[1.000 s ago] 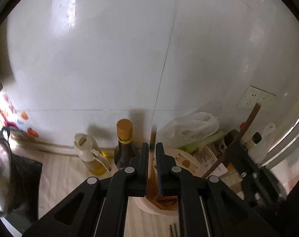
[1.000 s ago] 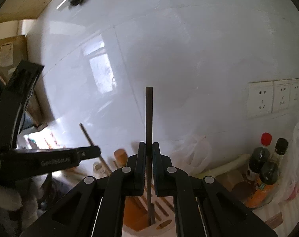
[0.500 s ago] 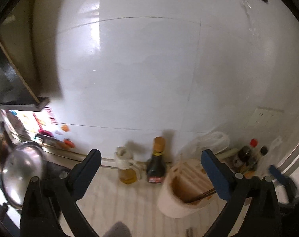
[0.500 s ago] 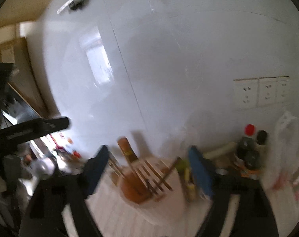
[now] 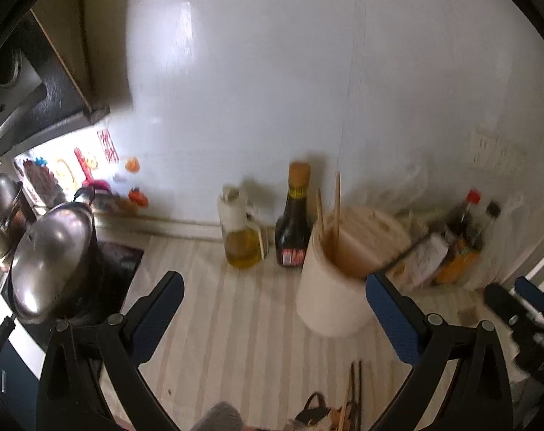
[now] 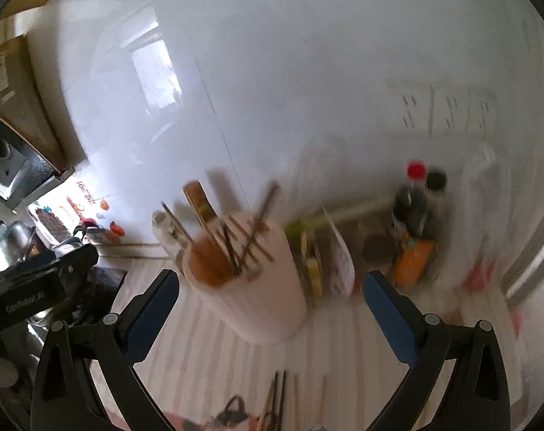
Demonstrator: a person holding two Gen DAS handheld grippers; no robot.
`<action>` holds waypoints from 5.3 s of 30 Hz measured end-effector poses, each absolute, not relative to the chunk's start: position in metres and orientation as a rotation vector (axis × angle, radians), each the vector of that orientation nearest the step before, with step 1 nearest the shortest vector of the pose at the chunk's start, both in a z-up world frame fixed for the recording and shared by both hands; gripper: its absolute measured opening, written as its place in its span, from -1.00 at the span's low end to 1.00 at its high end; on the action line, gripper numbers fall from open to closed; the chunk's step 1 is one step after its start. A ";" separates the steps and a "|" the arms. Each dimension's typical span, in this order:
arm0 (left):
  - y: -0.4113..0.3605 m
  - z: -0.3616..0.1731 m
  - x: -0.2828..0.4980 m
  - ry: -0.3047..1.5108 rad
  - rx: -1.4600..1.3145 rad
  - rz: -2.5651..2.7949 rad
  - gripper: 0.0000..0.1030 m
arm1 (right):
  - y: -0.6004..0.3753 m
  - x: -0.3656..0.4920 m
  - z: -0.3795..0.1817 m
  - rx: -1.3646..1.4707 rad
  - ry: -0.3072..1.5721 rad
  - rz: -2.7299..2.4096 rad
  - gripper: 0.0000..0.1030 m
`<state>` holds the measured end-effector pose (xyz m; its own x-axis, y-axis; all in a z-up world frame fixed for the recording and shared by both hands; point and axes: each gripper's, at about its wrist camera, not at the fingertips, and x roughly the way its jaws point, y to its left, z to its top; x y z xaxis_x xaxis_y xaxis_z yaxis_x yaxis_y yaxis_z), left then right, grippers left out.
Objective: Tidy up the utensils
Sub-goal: 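Move both open tools back down toward the remaining chopsticks, then close left tool on a wooden chopstick while right tool grasps another wooden chopstick, then lift both held wooden chopsticks upright and carry them over the cream holder, then lower both chopsticks into the cream holder and open both tools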
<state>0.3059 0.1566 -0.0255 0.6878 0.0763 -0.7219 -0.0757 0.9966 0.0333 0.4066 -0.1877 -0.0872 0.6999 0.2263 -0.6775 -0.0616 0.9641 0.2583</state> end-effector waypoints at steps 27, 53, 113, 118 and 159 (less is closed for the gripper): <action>0.056 -0.290 0.255 1.478 0.062 -0.038 -0.69 | -0.365 0.381 -0.343 0.205 1.461 -0.121 -0.03; 0.124 -0.295 0.300 1.561 -0.009 0.017 -0.88 | -0.303 0.406 -0.356 0.095 1.638 0.012 -0.85; 0.139 -0.006 0.334 0.796 0.117 0.147 -0.92 | -0.134 0.429 -0.017 -0.169 0.622 0.137 -0.87; 0.137 0.026 0.360 0.727 0.137 0.148 -0.92 | -0.123 0.448 0.033 -0.134 0.510 0.154 -0.87; 0.127 0.017 0.424 0.756 -0.074 0.152 -0.92 | -0.151 0.512 -0.070 0.407 0.426 0.181 -0.87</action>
<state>0.4239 0.1269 0.0175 0.7170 0.1108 -0.6882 -0.1638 0.9864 -0.0118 0.5124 -0.1514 -0.0700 0.8962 0.2535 -0.3642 -0.0855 0.9040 0.4189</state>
